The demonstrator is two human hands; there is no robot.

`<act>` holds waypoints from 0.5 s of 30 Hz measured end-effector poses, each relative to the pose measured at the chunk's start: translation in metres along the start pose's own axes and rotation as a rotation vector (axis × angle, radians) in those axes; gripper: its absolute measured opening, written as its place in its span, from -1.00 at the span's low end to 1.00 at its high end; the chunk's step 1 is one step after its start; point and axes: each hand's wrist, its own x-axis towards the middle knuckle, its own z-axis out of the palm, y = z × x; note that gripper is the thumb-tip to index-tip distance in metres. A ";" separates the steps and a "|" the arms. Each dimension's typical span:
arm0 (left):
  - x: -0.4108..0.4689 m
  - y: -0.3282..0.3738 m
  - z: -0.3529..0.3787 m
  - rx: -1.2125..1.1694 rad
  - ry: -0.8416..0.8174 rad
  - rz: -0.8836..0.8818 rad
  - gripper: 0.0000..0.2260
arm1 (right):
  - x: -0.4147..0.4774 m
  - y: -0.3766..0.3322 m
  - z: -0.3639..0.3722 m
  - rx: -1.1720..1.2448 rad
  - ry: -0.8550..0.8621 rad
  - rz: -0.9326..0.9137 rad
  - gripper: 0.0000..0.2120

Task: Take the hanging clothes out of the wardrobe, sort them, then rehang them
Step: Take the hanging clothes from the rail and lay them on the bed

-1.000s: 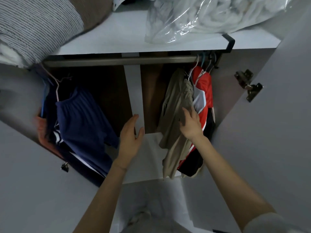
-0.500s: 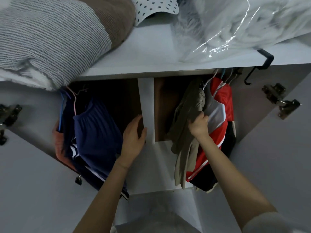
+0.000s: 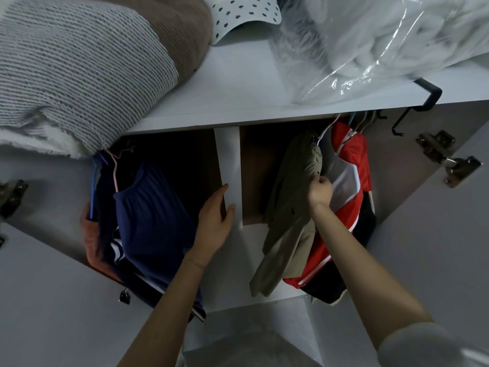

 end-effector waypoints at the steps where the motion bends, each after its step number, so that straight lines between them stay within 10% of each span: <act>1: 0.001 0.000 0.000 0.002 0.001 -0.002 -0.53 | -0.003 0.001 -0.001 -0.005 0.003 -0.024 -0.67; 15: 0.007 -0.032 -0.052 0.380 0.322 -0.118 -0.57 | -0.066 0.008 -0.002 -0.013 -0.130 -0.350 -0.70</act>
